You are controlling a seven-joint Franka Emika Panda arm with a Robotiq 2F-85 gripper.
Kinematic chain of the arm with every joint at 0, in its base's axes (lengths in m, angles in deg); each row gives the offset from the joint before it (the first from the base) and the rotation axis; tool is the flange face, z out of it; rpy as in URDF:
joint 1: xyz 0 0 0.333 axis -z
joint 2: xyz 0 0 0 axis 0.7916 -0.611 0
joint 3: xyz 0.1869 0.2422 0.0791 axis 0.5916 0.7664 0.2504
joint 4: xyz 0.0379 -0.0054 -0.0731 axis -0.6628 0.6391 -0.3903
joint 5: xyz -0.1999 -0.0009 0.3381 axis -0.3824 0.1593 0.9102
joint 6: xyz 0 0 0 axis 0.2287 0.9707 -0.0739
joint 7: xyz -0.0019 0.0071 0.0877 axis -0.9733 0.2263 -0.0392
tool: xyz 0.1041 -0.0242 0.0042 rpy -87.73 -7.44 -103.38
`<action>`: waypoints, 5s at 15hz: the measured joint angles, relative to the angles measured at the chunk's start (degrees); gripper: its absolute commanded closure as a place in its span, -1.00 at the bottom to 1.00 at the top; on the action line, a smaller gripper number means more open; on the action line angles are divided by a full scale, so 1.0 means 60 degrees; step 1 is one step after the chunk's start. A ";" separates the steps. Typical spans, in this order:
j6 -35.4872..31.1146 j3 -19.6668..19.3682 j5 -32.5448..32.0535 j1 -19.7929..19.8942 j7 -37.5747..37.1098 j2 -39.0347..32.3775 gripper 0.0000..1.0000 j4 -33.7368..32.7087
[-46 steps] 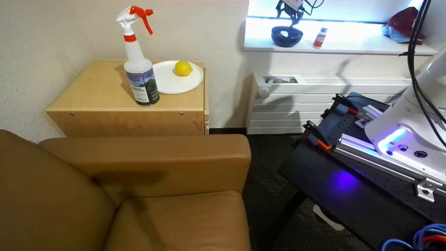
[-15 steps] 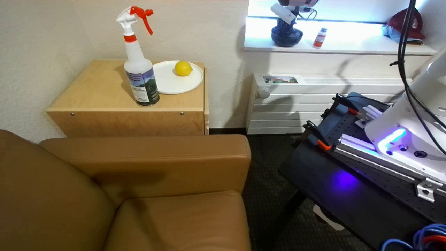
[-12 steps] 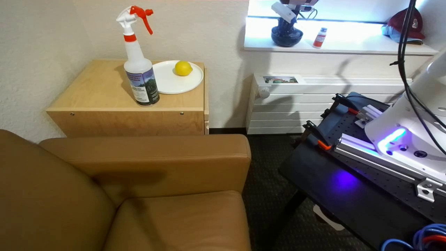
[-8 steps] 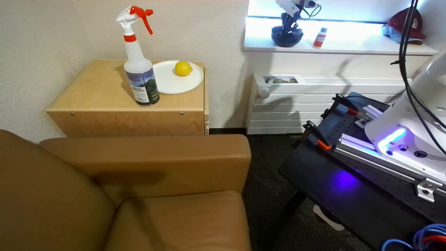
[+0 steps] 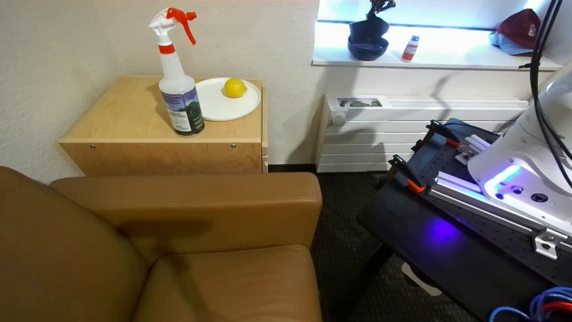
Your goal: Pick up the black cloth from the bowl and place it on the open drawer
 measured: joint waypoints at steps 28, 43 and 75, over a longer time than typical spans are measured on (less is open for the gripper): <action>0.3804 -0.1042 -0.2428 -0.1218 0.4036 0.1961 0.95 0.2667; 0.1791 -0.0929 -0.2067 -0.1945 0.2232 -0.0046 0.95 0.3084; -0.0494 -0.0202 -0.0639 -0.1223 0.0738 -0.1618 -1.00 0.2113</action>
